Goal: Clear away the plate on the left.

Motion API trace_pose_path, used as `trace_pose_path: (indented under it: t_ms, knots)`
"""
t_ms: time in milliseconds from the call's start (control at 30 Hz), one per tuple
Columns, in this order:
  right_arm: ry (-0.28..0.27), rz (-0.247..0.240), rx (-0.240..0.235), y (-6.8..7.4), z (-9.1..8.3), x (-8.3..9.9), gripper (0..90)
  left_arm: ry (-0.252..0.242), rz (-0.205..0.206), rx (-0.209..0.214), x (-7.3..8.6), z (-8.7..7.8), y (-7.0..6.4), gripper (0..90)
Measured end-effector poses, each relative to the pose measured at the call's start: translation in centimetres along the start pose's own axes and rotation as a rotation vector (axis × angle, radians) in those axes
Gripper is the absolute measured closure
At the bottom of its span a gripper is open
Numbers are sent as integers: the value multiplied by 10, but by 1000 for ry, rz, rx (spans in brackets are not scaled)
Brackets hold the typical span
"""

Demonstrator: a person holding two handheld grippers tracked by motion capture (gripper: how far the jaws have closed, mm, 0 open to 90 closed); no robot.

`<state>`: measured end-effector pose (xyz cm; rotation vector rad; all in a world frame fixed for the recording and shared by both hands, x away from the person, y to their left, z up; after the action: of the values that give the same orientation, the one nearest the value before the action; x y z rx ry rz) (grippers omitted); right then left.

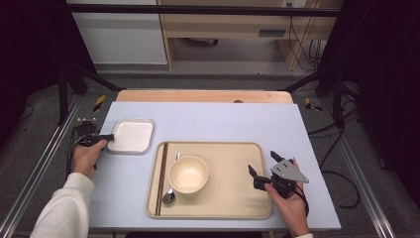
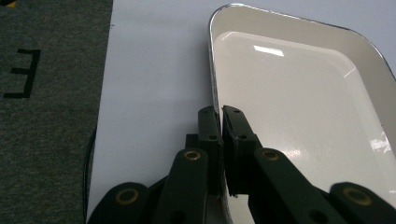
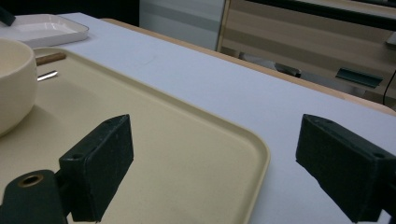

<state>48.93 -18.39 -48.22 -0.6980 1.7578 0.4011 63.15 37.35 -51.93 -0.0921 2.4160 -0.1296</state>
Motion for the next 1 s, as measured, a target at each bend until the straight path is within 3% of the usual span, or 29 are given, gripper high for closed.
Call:
trace_pose_path:
  t_ms: [133,533,700,867,1000]
  knots:
    - [3,-1,-1,0,0,0,115,-10,-36,17,-2,-1,-1,884]
    - [15,-1,4,0,3,3,113,-76,8,2,-12,-19,-9,889]
    - [14,0,9,-2,3,3,113,-116,-4,16,-18,-28,-13,889]
    - [18,12,16,-3,4,3,104,-154,-3,40,-23,-40,-25,889]
    - [21,19,29,-3,3,3,97,-191,6,71,-33,-57,-45,889]
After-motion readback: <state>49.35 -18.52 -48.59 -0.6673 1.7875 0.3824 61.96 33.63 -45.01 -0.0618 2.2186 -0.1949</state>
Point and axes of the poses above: each handheld gripper's, and its own axes: z roughly forward along the jaws, x roughly out of its underside, y roughly to its left, the point moved 7 cm from there along z, roughly forward along the jaws, and after that the axes turned 12 degrees about -x, right-handed, at the moved point
